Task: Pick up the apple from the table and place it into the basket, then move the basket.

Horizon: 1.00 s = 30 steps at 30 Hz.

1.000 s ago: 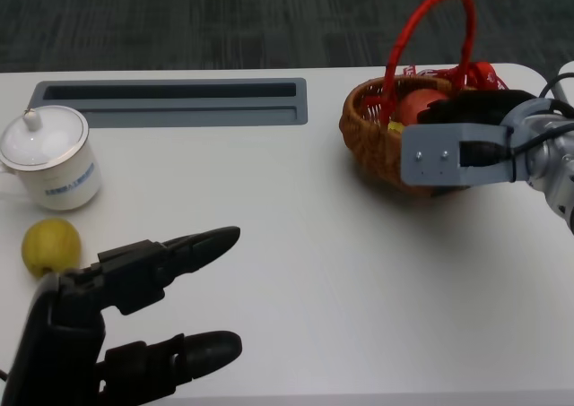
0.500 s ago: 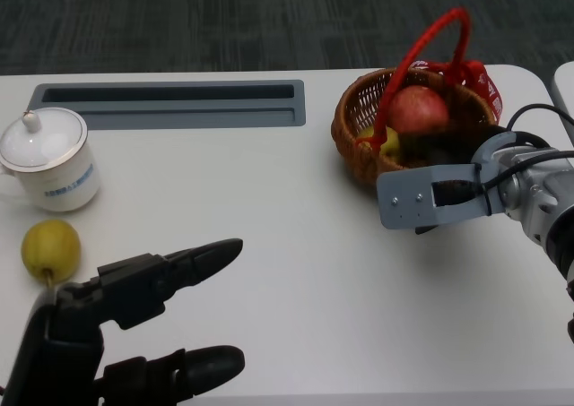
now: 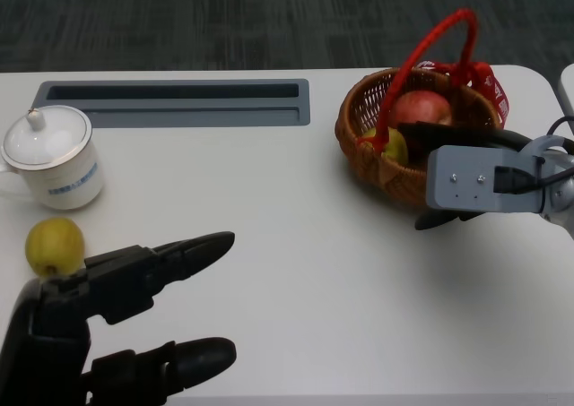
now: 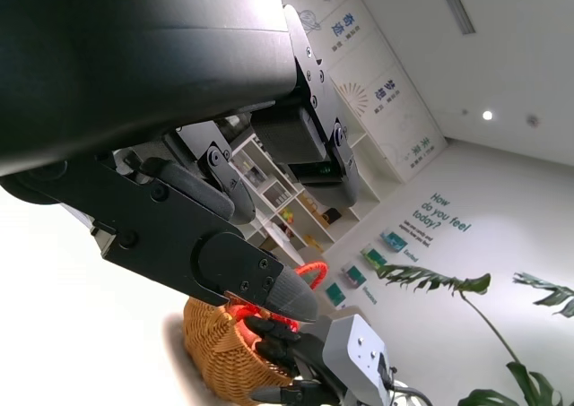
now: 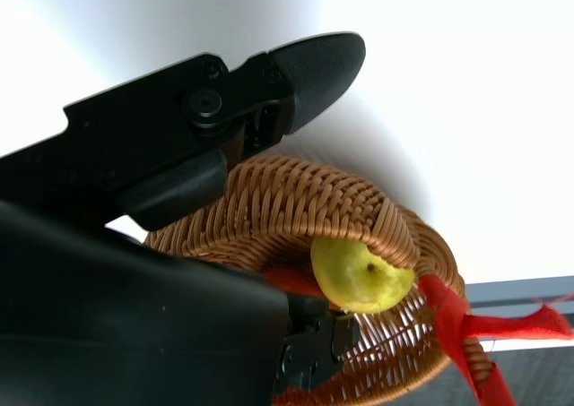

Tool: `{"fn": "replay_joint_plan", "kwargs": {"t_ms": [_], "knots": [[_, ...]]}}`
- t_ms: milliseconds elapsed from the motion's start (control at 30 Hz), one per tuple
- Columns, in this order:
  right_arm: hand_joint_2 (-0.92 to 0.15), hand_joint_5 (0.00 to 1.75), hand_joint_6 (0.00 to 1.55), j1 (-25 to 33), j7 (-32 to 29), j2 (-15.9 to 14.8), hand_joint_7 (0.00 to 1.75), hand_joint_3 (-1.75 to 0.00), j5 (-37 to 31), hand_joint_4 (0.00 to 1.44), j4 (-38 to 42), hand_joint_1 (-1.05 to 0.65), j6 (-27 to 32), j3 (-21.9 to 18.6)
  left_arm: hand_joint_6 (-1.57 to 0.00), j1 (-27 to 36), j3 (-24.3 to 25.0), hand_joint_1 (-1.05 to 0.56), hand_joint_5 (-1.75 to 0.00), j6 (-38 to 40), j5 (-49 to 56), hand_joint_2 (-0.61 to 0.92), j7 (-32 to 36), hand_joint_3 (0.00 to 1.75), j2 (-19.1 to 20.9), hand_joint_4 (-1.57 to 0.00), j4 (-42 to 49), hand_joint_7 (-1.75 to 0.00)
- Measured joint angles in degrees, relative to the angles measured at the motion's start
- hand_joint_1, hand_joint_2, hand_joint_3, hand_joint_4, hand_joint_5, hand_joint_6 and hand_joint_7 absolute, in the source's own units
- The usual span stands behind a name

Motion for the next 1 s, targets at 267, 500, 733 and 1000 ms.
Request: {"fn": "replay_joint_plan", "kwargs": {"t_ms": [267, 500, 733, 1000], "knots": [[-0.85, 0.02, 0.05, 0.4, -4.2, -1.9, 0.02, 0.0, 0.1, 0.06, -1.0, -1.05, -4.9, 0.0, -0.89, -0.6, -0.1, -0.51, -0.02, 0.3, -1.2, 0.78, 0.0, 0.0, 0.5, -0.99, -0.1, -0.01], [-0.84, 0.04, 0.16, 1.5, -10.5, -6.3, 0.03, 0.0, -0.1, 0.16, -5.3, -1.03, -12.4, 0.1, -0.9, -2.6, 0.1, -0.52, -0.02, 0.4, -1.6, 0.79, 0.0, 0.0, 1.2, -1.0, 0.7, -0.01], [-0.83, 0.05, 0.31, 6.7, -15.4, -12.6, 0.04, 0.0, -1.0, 0.32, -14.3, -0.95, -19.8, 0.2, -0.9, -5.0, 0.5, -0.52, -0.01, 0.6, -4.0, 0.79, -0.4, 0.0, 2.4, -0.99, 2.1, 0.0], [-0.81, 0.06, 0.76, 22.8, -21.3, -15.3, 0.05, 0.0, 7.5, 0.83, -21.5, -0.55, -34.9, -7.9, -0.9, -9.0, 1.0, -0.51, -0.01, 0.2, -6.6, 0.79, -1.8, 0.0, 4.7, -0.99, 5.4, 0.0]]}}
